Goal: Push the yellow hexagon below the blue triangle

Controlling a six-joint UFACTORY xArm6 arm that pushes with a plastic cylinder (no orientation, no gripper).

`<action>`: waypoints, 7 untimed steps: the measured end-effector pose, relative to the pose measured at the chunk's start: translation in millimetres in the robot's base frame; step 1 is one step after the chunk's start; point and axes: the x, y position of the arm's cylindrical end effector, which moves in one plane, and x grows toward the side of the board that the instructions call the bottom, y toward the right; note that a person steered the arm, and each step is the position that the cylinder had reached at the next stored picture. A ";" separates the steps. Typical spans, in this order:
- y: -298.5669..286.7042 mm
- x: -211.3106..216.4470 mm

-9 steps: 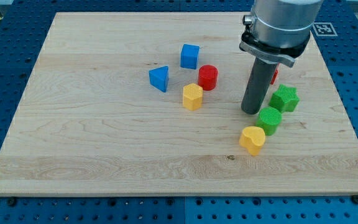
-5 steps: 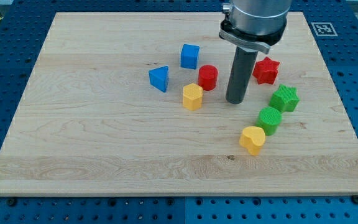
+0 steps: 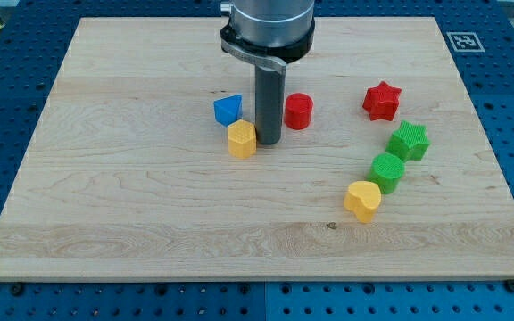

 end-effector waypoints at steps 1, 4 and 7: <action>-11.7 -14.5; -52.7 -24.8; -14.4 1.0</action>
